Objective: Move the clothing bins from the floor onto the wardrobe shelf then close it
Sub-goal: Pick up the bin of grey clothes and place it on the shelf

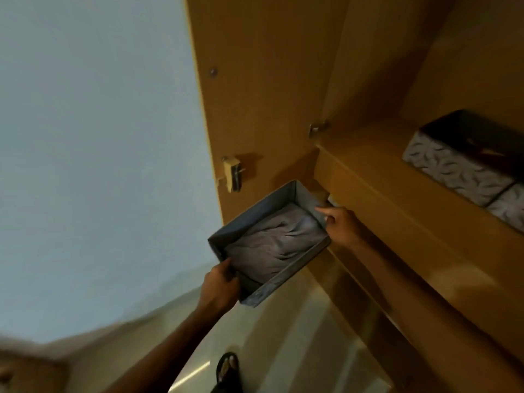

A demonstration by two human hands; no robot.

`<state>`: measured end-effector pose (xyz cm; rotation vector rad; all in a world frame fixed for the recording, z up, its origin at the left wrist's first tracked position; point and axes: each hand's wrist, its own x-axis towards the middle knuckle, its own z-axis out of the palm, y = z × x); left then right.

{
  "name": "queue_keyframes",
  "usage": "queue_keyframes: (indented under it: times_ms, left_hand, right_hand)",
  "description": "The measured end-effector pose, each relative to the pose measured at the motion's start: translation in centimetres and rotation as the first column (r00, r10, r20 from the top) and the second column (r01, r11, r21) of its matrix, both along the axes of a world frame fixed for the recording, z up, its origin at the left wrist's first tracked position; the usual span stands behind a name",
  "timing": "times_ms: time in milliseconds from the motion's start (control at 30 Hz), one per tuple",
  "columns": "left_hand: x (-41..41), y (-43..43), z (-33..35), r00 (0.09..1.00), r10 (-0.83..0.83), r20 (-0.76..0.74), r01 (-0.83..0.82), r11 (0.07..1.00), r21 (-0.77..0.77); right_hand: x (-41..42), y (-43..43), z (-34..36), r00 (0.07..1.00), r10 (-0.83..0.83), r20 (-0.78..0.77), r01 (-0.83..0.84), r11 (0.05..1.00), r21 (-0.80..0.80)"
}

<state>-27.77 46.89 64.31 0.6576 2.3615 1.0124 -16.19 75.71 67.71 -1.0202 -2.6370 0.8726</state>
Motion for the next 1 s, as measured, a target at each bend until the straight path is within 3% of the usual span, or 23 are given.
queue_keyframes:
  times_ms: [300, 500, 833, 1000]
  left_hand:
    - [-7.9, 17.3, 3.8, 0.951, -0.310, -0.009, 0.308, 0.943, 0.126]
    - [-9.3, 28.1, 7.5, 0.934, -0.352, -0.057, 0.355, 0.904, 0.239]
    - [-9.4, 43.8, 6.9, 0.941, -0.328, -0.085, 0.339, 0.914, 0.224]
    - [-8.2, 50.5, 7.8, 0.894, -0.443, -0.071, 0.448, 0.868, 0.215]
  right_hand:
    - [-2.2, 14.1, 7.2, 0.971, -0.223, -0.089, 0.234, 0.961, 0.150]
    - [-2.9, 22.7, 10.2, 0.926, -0.348, -0.148, 0.369, 0.918, 0.149]
    - [-6.0, 38.6, 9.0, 0.948, -0.313, -0.050, 0.316, 0.947, 0.064]
    - [-6.7, 42.9, 8.2, 0.975, -0.222, -0.005, 0.221, 0.973, 0.057]
